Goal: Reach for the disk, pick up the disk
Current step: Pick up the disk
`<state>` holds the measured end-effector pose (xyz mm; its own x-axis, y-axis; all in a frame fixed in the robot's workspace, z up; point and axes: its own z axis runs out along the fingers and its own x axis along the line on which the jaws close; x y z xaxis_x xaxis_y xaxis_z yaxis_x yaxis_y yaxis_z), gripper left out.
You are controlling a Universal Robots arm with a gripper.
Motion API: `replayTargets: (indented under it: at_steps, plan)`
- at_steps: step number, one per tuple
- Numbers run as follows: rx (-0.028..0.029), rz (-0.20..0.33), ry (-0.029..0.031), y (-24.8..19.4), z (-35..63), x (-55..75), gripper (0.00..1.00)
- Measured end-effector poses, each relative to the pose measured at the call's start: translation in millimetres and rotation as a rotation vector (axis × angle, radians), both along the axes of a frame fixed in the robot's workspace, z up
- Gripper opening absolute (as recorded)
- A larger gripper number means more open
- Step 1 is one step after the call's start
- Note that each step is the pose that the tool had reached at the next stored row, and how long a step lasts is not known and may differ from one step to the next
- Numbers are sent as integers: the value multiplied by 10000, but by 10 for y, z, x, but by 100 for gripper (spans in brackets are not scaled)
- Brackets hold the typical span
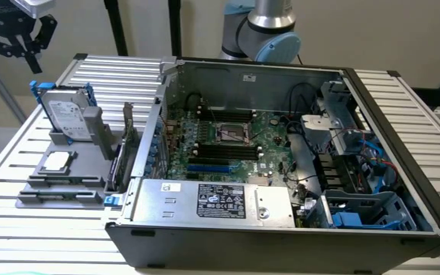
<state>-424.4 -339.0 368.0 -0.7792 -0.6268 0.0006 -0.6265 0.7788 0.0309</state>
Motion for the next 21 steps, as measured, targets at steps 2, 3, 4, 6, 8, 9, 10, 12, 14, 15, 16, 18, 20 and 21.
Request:
replayTargets:
  at_steps: [2, 3, 4, 6, 8, 9, 10, 12, 14, 15, 16, 18, 20, 21]
  plan:
    - [0, 365, 0, 0, 0, 0, 11]
    - [0, 545, 1, 0, 0, 0, 11]
    - [0, 724, 0, 0, 0, 0, 11]
    - [0, 1089, 0, 0, 0, 0, 11]
    - [0, 1448, 0, 0, 0, 0, 11]
    - [0, 1639, 0, 0, -1, 0, 11]
    - [0, 1820, -1, 0, -1, 0, 11]
    - [0, 2180, -1, 0, -2, 0, 11]
    - [0, 2545, -3, 0, -4, 0, 11]
    - [0, 2724, -3, 0, -4, 0, 11]
    - [0, 2904, -4, 0, -5, 0, 11]
    - [-1, 3268, -7, 0, -7, 0, 11]
    - [-1, 3628, -8, 0, -9, 0, 11]
    - [-1, 3814, -9, 0, -10, 0, 11]
